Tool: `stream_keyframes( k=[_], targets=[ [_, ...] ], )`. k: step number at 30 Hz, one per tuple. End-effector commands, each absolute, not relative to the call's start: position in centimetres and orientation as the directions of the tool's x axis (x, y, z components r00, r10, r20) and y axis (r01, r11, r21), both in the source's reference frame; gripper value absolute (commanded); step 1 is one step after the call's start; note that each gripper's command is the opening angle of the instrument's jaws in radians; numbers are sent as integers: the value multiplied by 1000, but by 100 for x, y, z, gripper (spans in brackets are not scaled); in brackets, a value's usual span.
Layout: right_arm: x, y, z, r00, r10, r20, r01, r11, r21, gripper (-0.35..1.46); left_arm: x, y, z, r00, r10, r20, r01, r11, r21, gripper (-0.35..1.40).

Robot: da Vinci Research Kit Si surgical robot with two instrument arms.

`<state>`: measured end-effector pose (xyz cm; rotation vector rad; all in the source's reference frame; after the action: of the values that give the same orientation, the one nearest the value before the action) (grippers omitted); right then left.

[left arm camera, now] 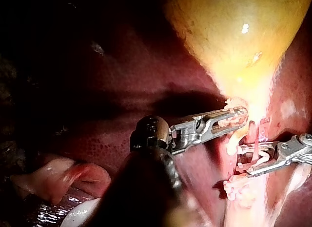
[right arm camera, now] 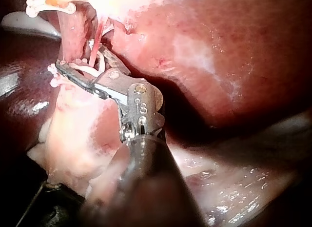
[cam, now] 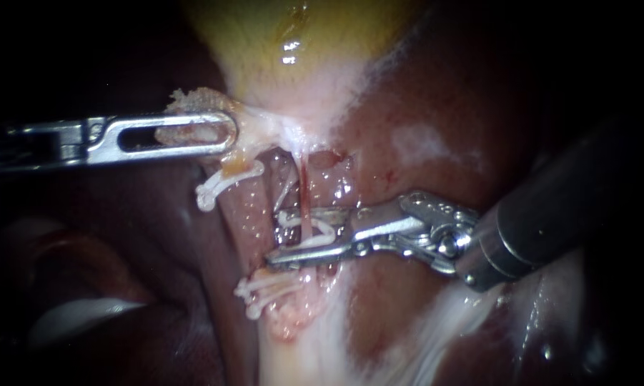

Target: Clipping second clip right tube

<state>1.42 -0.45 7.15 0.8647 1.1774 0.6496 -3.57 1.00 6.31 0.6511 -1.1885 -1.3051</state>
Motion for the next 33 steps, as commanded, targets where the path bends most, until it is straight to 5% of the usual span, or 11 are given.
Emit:
stream_keyframes(
  k=[1, 11, 33],
  targets=[
    [142, -45, 715, 273, 815, -511, 3, 530, 848, 48, -357, 100, 631, -149, -946, 288, 376, 215, 901, -28],
    [142, -47, 713, 274, 815, -511, 5, 530, 848, 49, -357, 100, 631, -149, -946, 288, 376, 215, 901, -28],
    [150, -62, 676, 240, 816, -526, 139, 508, 850, 49, -357, 100, 632, -149, -946, 289, 376, 216, 901, -27]
  ],
)
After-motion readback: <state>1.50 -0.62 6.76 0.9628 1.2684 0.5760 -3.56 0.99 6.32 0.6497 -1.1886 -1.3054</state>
